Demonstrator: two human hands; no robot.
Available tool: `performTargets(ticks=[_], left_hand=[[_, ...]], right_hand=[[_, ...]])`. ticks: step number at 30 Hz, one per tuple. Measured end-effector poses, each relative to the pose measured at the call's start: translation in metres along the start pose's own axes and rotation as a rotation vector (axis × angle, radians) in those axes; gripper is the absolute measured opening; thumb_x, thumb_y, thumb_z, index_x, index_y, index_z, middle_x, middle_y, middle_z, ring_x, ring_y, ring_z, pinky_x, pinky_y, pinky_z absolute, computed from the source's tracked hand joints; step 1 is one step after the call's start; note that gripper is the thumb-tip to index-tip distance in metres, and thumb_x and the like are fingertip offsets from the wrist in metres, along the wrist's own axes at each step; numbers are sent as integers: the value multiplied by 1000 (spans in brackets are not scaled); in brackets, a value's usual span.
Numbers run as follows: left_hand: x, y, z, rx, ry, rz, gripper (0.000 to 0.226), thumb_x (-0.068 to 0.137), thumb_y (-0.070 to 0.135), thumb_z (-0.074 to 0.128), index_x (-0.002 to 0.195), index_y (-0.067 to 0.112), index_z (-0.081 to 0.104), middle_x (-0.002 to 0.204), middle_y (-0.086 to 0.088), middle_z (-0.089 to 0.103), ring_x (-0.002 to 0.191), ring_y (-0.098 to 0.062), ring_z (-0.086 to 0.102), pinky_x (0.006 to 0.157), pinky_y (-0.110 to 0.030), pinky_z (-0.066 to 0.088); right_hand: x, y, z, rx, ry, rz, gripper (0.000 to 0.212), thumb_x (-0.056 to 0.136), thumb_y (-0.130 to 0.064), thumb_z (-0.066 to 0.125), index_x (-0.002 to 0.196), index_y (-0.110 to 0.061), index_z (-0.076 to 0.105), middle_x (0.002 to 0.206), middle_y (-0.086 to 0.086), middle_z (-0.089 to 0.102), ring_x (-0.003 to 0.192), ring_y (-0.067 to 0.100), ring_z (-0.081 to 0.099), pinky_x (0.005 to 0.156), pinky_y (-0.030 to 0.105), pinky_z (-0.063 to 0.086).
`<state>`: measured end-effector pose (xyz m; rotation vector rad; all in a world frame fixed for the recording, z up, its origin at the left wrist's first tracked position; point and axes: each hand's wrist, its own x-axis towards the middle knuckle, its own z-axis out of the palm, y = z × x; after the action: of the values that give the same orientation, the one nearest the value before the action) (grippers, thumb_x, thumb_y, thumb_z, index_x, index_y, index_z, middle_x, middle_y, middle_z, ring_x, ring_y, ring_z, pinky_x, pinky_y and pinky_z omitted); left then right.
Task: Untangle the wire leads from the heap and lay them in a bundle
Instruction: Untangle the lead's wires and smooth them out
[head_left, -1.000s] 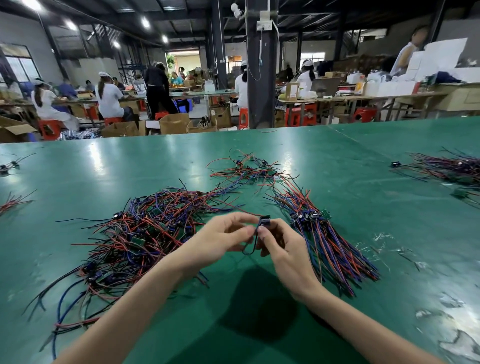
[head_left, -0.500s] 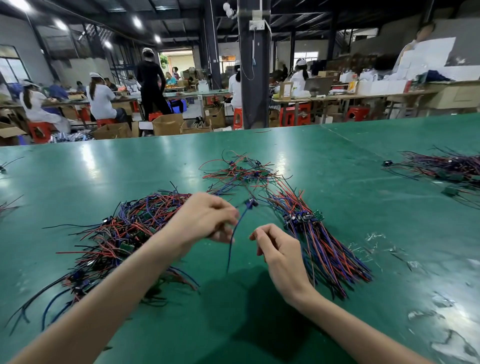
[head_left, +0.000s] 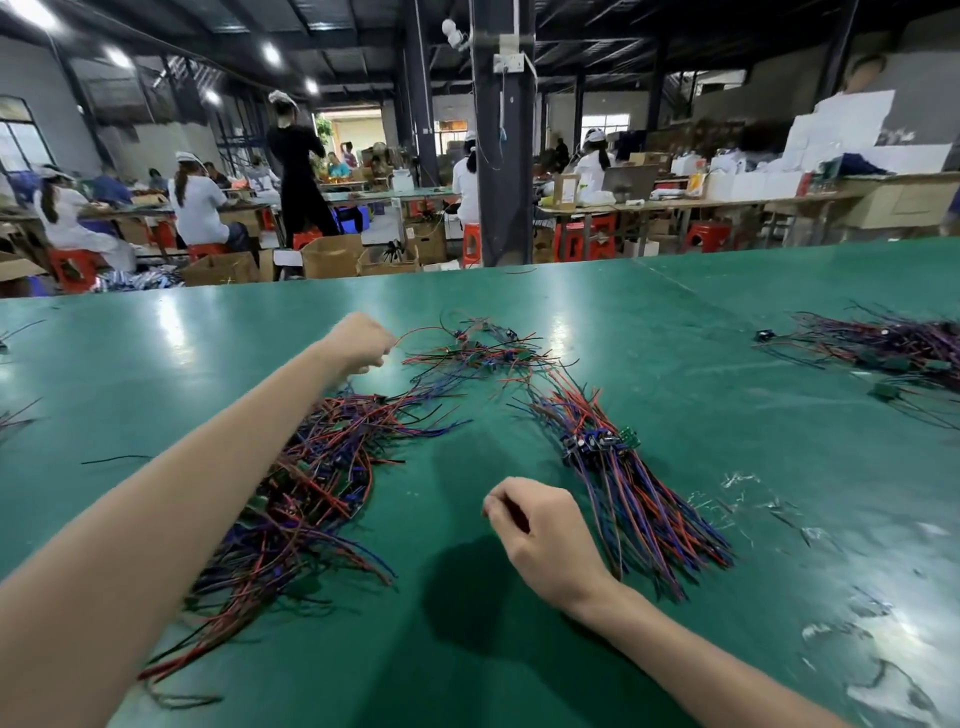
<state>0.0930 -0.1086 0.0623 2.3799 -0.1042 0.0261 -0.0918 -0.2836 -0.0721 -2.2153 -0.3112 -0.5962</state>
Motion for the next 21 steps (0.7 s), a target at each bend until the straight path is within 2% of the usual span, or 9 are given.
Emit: performTargets(ticks=[2, 4, 6, 8, 10, 13, 17, 21], left_hand=[[-9, -29, -15, 167, -49, -33, 10, 91, -2, 44, 85, 3, 51, 94, -17, 53, 75, -26, 48, 69, -35, 42], [-18, -55, -26, 315, -105, -66, 9, 92, -1, 45, 84, 4, 48, 89, -16, 48, 74, -24, 43, 65, -31, 38], [-28, -74, -30, 367, -180, -110, 8, 94, 8, 52, 86, 4, 53, 80, -12, 48, 65, -22, 42, 60, -27, 39], [-35, -86, -28, 402, -247, -109, 15, 92, 16, 60, 91, 2, 63, 79, -9, 53, 67, -19, 46, 64, -25, 41], [-39, -92, -21, 429, -204, -68, 21, 87, 23, 67, 98, 5, 72, 88, -2, 58, 82, -18, 52, 78, -25, 42], [-41, -96, -13, 442, -77, -73, 26, 81, 28, 74, 92, 5, 74, 93, -2, 66, 93, -21, 59, 83, -29, 47], [-47, -90, -6, 613, -16, -41, 19, 82, 27, 71, 83, 9, 71, 93, -10, 70, 93, -30, 63, 88, -42, 51], [-51, -81, -6, 771, 47, 45, 11, 85, 18, 64, 85, 9, 70, 91, -8, 70, 89, -28, 64, 83, -37, 52]], right_hand=[[-1, 0, 1, -5, -17, -3, 19, 92, -18, 56, 76, -10, 63, 73, 0, 65, 67, 17, 56, 66, 38, 47], [-1, 1, 1, -16, -29, 7, 20, 92, -18, 56, 76, -7, 63, 72, 2, 65, 67, 20, 56, 65, 40, 47], [0, 0, 2, -25, -41, 15, 20, 92, -17, 57, 76, -7, 63, 70, 2, 64, 65, 20, 55, 64, 40, 46], [-1, -1, 3, -35, -44, 13, 19, 91, -17, 58, 75, -9, 63, 69, -1, 63, 64, 18, 54, 64, 39, 46], [-1, -1, 3, -39, -46, 12, 18, 91, -17, 58, 75, -10, 64, 68, -2, 62, 64, 18, 53, 63, 38, 46], [0, 0, 2, -44, -49, 20, 18, 91, -17, 58, 76, -10, 64, 67, -5, 61, 63, 15, 52, 63, 36, 45], [-1, 0, 1, -48, -51, 10, 18, 91, -17, 58, 76, -10, 64, 68, -5, 61, 63, 15, 53, 64, 36, 45], [-1, 0, 1, -47, -60, 4, 18, 91, -17, 58, 77, -10, 64, 69, -4, 63, 65, 16, 54, 64, 37, 46]])
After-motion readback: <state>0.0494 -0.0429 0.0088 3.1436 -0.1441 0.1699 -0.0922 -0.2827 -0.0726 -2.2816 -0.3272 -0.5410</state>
